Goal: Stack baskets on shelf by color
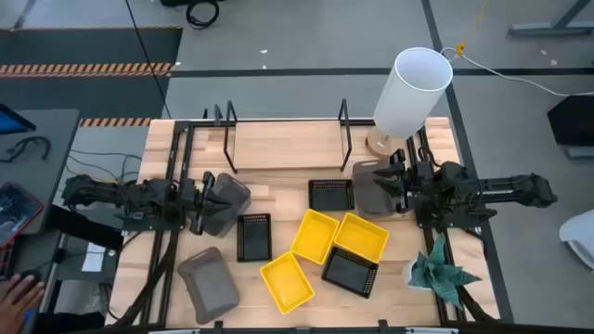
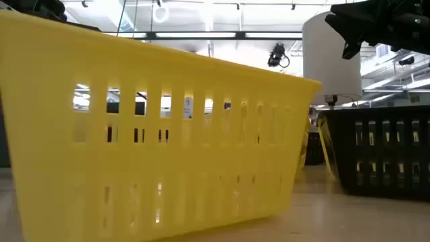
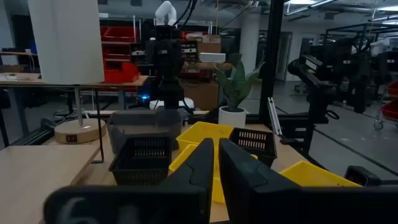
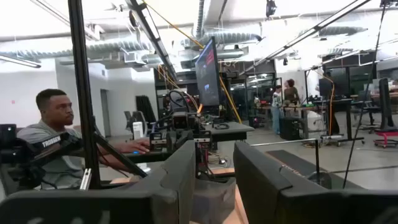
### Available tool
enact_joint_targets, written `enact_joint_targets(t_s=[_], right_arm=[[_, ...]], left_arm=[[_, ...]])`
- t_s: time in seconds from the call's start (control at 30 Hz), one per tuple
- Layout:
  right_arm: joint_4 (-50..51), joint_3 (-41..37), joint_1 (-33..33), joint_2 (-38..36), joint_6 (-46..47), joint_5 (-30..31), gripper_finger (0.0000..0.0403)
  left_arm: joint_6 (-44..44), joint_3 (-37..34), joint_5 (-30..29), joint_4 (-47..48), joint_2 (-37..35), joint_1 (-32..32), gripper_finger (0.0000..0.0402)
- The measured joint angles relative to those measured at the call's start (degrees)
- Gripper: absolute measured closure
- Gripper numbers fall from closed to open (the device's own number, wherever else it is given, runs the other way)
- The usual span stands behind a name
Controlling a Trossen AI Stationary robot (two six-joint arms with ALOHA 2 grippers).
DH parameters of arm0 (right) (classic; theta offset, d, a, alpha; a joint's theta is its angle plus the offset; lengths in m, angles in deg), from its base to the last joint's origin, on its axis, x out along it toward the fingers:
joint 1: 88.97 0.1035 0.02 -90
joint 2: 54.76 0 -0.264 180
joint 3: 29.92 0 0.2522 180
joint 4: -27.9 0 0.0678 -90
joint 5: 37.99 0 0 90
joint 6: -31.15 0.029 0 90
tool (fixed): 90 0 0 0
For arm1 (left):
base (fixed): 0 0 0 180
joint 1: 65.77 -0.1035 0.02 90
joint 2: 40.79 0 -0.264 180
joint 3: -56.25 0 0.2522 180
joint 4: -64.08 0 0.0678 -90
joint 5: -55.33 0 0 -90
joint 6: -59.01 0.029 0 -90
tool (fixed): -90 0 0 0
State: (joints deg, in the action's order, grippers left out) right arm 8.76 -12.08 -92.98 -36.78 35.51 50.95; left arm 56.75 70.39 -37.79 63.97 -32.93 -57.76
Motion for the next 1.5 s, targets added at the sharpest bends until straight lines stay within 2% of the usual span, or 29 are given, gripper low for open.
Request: enact_joint_targets(t_s=[1.13, 1.5], right_arm=[[0.0, 0.0, 0.0, 0.0, 0.0, 0.0, 0.0287], [0.0, 0.0, 0.0, 0.0, 0.0, 0.0, 0.0287]], left_arm=[[0.0, 0.0, 0.0, 0.0, 0.0, 0.0, 0.0376], [0.0, 0.0, 0.0, 0.0, 0.0, 0.0, 0.0366]])
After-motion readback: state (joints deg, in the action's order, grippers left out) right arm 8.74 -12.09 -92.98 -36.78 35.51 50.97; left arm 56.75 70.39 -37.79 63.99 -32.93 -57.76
